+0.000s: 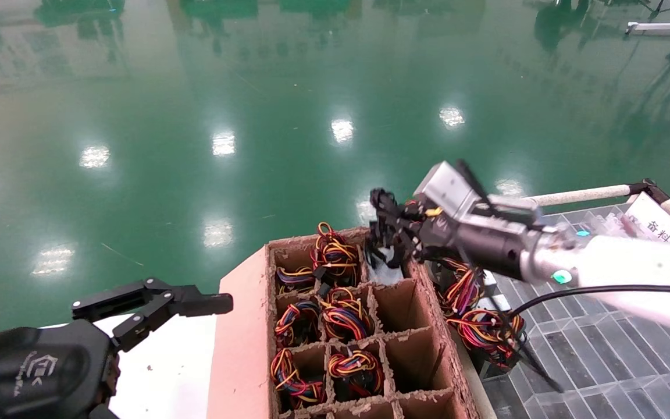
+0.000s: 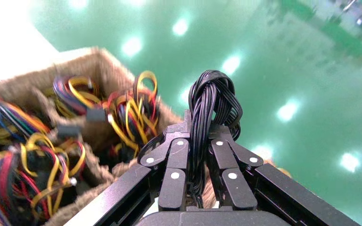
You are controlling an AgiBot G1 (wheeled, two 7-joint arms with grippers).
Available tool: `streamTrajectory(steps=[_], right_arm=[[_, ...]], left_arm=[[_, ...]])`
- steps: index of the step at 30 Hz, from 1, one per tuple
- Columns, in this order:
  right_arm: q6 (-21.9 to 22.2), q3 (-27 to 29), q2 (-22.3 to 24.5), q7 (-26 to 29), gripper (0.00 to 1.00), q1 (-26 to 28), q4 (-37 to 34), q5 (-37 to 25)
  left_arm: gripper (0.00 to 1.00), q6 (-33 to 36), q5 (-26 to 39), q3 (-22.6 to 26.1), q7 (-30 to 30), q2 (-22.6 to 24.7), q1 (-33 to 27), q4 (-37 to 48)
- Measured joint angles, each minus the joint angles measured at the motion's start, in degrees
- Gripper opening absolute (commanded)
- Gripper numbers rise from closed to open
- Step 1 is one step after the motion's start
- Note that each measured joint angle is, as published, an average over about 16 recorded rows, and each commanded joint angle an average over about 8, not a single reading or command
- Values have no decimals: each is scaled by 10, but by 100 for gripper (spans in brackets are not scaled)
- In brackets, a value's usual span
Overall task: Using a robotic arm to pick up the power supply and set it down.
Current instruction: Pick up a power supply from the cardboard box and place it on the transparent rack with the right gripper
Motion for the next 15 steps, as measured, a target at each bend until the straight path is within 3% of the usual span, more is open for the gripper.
streamTrajectory(steps=[15], right_arm=[[-30, 110, 108, 7, 0, 11, 84, 156]], left_arm=[[100, 0, 0, 0, 0, 0, 0, 0]])
